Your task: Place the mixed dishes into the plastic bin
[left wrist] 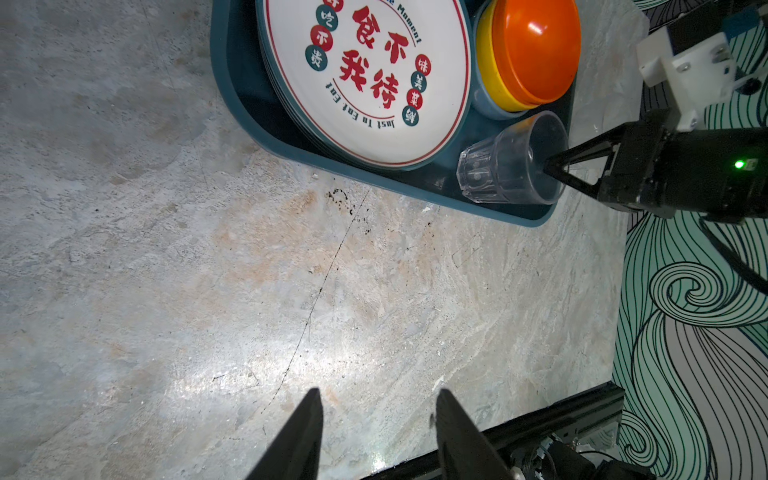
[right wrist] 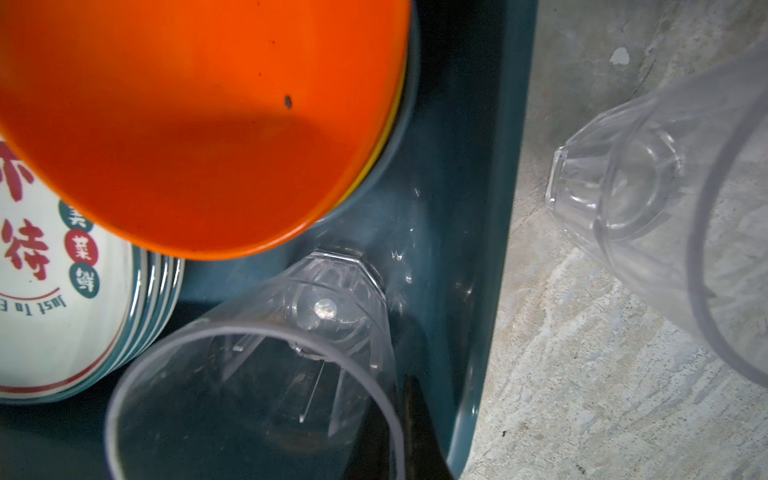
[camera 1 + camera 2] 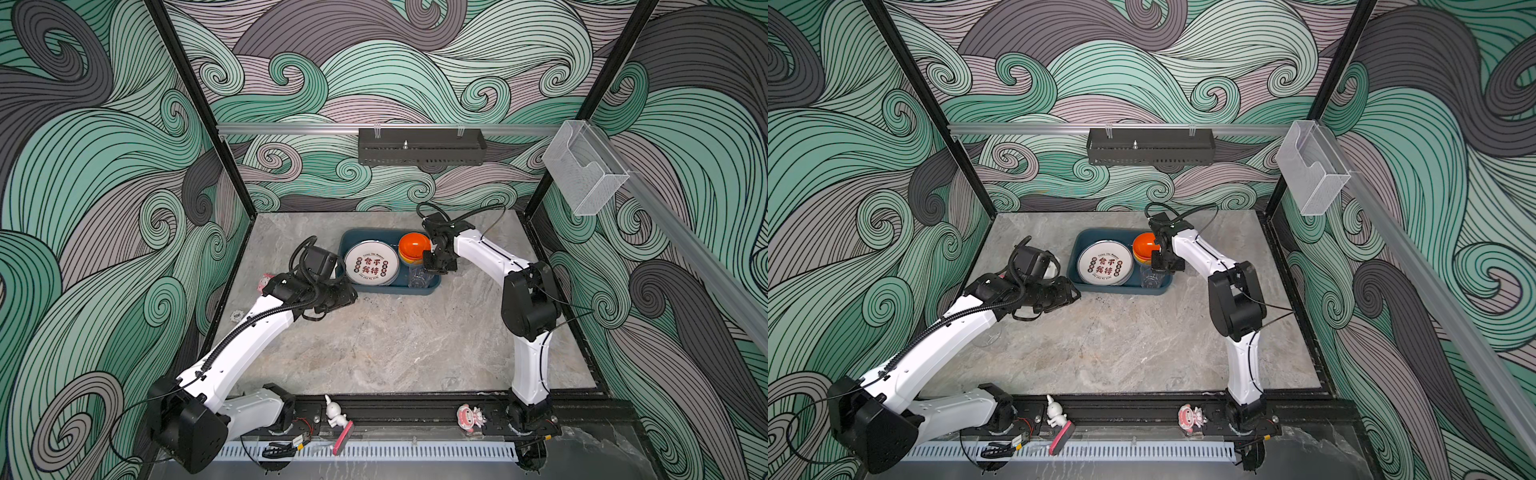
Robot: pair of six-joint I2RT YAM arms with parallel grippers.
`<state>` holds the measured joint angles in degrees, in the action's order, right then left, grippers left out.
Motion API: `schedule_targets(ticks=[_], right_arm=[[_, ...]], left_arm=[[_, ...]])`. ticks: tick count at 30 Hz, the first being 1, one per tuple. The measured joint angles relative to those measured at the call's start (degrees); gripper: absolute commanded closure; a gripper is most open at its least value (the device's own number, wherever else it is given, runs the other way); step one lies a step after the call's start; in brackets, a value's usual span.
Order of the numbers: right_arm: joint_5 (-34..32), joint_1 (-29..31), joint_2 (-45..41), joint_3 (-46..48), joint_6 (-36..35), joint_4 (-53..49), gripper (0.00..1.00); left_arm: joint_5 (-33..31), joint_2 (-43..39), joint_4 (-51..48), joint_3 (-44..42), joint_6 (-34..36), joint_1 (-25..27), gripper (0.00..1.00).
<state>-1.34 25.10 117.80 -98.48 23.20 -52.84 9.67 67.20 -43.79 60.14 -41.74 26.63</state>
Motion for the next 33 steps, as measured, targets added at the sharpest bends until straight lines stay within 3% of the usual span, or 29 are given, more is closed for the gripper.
schedule_targets(ticks=[5, 14, 24, 29, 33], right_arm=[[0.04, 0.0, 0.0, 0.17, 0.46, 0.37, 0.79], [0.22, 0.0, -1.53, 0.94, 0.92, 0.33, 0.73], [0.17, 0.02, -11.93, 3.43, 0.94, 0.46, 0.7], [1.38, 0.37, -17.57, 7.15, 1.01, 1.75, 0.7], [2.91, 1.03, -21.62, 11.19, 1.25, 3.37, 0.69]], left_arm=[[0.0, -0.46, -0.04, -0.44, -0.26, -0.11, 0.52], [-0.48, -2.91, -0.5, -0.87, -0.46, -0.44, 0.52], [-4.07, -6.67, -5.18, -1.14, -0.46, -1.95, 0.51], [-7.15, -8.96, -8.92, -1.53, -1.75, -4.5, 0.37], [-9.11, -11.58, -11.47, -3.76, -4.39, -9.66, 0.34]])
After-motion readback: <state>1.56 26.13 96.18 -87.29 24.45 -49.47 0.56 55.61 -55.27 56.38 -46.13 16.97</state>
